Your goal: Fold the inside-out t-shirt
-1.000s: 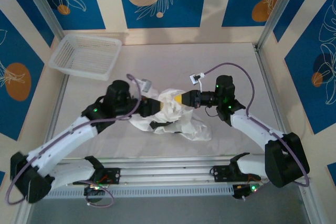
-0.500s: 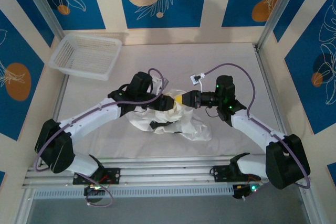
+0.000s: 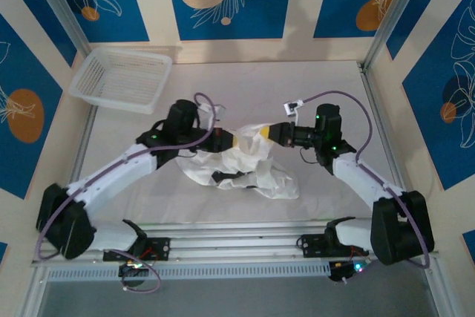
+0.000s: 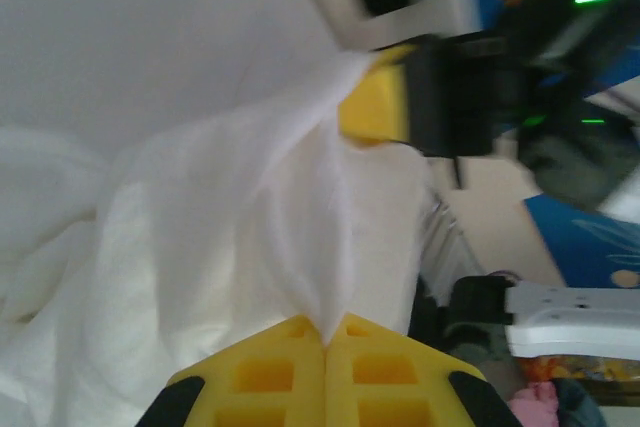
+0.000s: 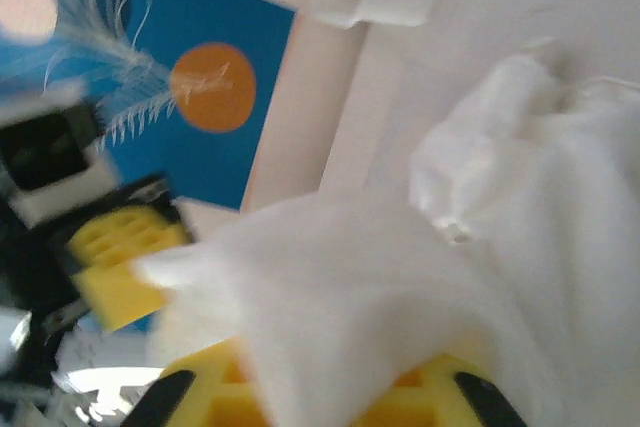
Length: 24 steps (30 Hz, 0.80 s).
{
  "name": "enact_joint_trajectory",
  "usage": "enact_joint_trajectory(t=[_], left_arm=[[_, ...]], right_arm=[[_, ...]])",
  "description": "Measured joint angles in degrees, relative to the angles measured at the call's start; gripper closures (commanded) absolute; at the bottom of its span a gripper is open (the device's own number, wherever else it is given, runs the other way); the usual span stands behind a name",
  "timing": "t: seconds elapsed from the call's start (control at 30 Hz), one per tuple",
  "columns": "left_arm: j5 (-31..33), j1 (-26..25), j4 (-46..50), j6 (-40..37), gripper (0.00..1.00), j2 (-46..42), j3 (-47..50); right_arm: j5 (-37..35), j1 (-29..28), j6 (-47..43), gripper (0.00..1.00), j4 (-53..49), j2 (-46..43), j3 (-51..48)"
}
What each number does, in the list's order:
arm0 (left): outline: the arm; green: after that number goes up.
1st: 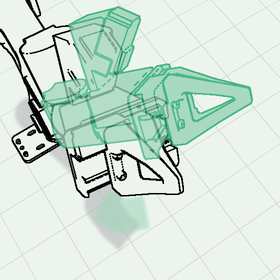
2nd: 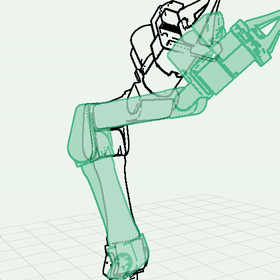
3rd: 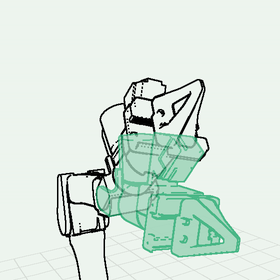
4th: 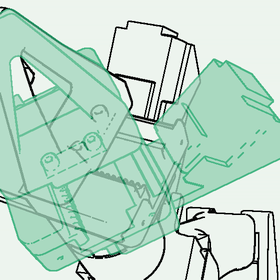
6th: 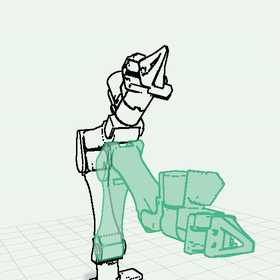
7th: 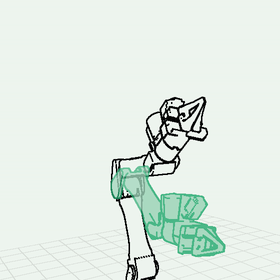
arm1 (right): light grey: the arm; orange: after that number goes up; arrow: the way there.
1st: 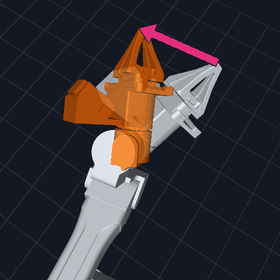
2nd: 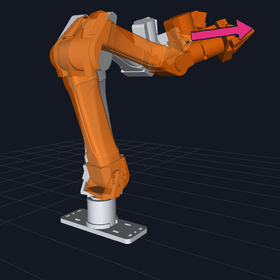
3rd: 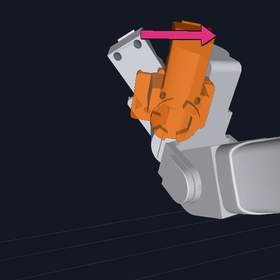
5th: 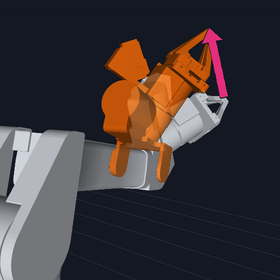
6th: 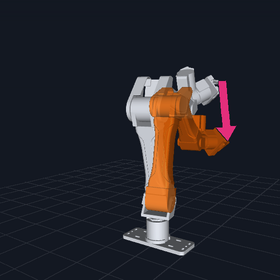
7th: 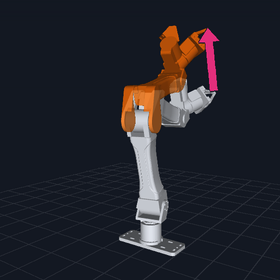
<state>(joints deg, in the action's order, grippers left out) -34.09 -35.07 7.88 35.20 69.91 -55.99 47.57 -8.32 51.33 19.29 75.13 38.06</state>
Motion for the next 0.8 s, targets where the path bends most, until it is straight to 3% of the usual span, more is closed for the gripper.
enact_joint_trajectory(t=[0.07, 0.13, 0.3, 0.43, 0.53, 0.67, 0.8], left_arm=[[-1.42, 0.42, -2.32, 0.92, 1.00, -1.40, 1.68], [-2.56, 0.46, -3.61, 1.88, 1.00, -0.61, 3.43], [-3.67, 0.46, -4.02, 3.32, 1.00, 3.98, 4.68], [-4.52, 0.46, -4.17, 3.50, 1.00, 5.05, 4.46], [-4.92, 0.46, -4.48, 3.50, 1.00, 5.62, 3.85], [-4.92, 0.35, -4.98, 3.76, 1.00, 5.68, 3.74], [-4.92, 0.31, -5.16, 3.93, 1.00, 5.68, 3.69]], right_arm=[[1.79, 1.81, 3.08, 0.61, 0.74, 2.91, -0.61], [2.45, 1.90, 3.96, 0.58, 0.28, 2.73, -1.07], [-3.82, -0.22, 0.17, 0.56, -6.58, -8.55, -1.79], [-23.85, -14.38, -13.11, 0.54, -13.75, -22.51, -1.84], [-37.92, -25.20, -23.74, 0.50, -15.30, -25.42, -1.75], [-53.11, -31.17, -37.16, 0.43, -17.07, -18.14, 0.57], [-61.81, -33.07, -46.34, 0.43, -16.94, -10.47, 1.18]])
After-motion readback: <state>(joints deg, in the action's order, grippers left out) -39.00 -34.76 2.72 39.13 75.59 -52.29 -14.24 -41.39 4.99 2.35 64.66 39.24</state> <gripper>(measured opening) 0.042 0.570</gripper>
